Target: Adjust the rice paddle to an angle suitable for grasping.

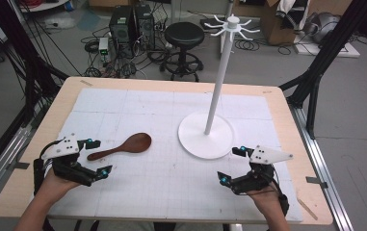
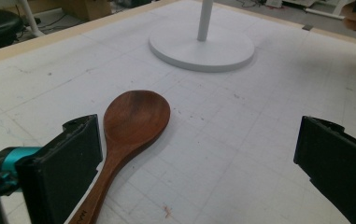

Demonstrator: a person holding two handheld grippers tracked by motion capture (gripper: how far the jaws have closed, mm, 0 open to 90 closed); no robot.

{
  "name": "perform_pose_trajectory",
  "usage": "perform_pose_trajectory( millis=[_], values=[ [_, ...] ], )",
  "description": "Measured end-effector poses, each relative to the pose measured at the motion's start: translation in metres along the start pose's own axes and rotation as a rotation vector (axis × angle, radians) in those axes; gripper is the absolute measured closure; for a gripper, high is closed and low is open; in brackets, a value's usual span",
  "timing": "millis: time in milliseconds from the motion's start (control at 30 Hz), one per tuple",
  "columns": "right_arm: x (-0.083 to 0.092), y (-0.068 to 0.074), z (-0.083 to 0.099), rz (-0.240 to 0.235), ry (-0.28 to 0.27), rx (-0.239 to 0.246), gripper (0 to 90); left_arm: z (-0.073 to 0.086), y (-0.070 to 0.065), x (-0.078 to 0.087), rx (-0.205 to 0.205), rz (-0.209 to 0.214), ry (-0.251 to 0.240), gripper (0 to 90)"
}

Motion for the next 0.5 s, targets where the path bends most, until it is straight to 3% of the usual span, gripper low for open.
perform_pose_trajectory(
  millis=[133, 500],
  values=[
    [-0.0017, -0.001, 0.0004, -0.005, -0.005, 0.0, 0.3, -0.0007, 0.0033, -0.0022, 0.013, -0.006, 0.009, 1.7],
    [-0.0039, 0.0005, 0.0009, -0.015, 0.026, 0.018, 0.3, -0.0034, 0.0044, -0.0082, -0.011, -0.002, 0.062, 1.7]
  ],
)
Point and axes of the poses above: each handheld gripper's, and its own axes: x roughly backward along the jaws, z roughly out of its underside, y roughly to its left, the point moved 1 cm from there along -x, roughly forward along the jaws, and after that the axes turned 13 degrees about -y, right-handed, at the moved point
